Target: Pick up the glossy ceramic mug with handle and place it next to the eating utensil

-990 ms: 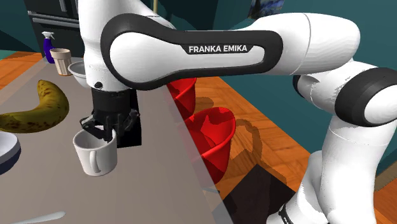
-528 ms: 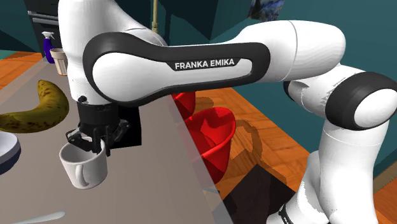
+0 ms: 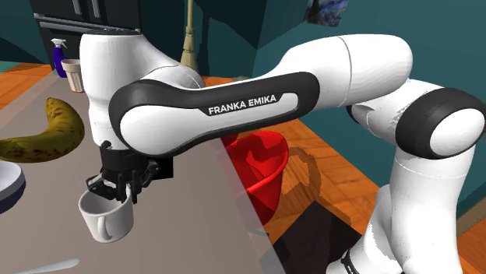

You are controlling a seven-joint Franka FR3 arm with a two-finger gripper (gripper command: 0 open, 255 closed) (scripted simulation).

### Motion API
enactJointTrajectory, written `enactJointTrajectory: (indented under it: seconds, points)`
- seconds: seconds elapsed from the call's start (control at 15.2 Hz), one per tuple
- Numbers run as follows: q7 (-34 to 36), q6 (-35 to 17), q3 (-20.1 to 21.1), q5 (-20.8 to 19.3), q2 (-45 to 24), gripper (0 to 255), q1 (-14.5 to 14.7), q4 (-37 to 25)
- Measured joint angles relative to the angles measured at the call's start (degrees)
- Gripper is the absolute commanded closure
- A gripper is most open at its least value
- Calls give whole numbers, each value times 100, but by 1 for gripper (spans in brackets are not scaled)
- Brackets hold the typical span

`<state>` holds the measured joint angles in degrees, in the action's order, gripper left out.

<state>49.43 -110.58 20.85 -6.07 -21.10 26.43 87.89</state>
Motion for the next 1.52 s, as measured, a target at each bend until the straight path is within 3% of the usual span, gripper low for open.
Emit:
enactJointTrajectory:
  seconds: [1.19,1.52]
  points:
    - [87,-1217,-83,-165,-365,255,11,873]
    - [99,-1271,-92,-185,-417,255,22,876]
